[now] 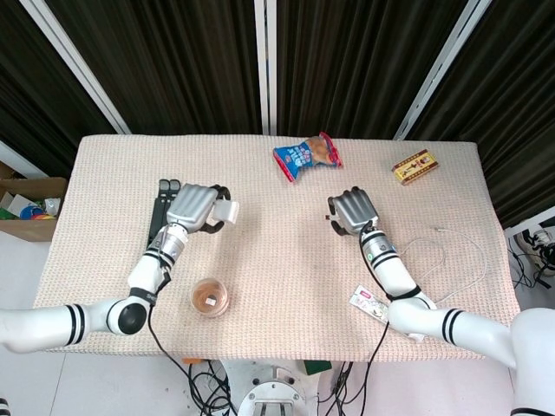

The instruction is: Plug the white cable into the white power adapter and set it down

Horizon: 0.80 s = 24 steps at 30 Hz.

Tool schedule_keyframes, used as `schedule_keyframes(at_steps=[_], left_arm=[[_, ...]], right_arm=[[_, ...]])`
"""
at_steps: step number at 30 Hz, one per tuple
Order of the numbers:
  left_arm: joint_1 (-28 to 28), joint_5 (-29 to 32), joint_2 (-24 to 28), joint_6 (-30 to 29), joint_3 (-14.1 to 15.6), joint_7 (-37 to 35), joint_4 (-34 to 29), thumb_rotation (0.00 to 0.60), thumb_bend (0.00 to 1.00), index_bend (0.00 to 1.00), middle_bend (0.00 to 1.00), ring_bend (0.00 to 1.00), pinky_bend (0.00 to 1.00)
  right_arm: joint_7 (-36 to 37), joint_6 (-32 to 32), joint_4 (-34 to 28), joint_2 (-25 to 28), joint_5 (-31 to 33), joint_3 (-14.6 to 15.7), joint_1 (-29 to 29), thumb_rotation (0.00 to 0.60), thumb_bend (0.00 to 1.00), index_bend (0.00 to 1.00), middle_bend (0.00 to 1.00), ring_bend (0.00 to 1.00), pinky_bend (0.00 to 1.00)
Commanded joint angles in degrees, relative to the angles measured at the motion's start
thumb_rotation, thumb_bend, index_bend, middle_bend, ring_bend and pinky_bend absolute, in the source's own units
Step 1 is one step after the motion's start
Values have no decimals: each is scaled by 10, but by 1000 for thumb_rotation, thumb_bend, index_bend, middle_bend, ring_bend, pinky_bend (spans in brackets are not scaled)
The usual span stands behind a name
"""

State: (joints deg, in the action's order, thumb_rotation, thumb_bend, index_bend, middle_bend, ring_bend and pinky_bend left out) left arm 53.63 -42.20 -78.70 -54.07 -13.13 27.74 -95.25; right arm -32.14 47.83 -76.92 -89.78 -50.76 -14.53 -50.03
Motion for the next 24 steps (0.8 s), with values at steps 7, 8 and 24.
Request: schedule_keyframes(at_steps=[7,8,24], left_arm=[[27,32,-6,-1,-7,25,-6,600,287,505,459,768,1000],[32,40,-10,-3,-7,32,-6,600,288,505,459,768,1000],[93,166,-50,-52,-15,114,-6,600,289,504,467,775,1000]], right_arm=[[-68,5,-82,39,63,-1,-41,600,1000,598,619,410,352],[-79,4,-93,41,79,-3,-50,600,1000,598,620,410,352],[-182,58,-129,11,311,-35,-189,600,1000,597,636,410,353]])
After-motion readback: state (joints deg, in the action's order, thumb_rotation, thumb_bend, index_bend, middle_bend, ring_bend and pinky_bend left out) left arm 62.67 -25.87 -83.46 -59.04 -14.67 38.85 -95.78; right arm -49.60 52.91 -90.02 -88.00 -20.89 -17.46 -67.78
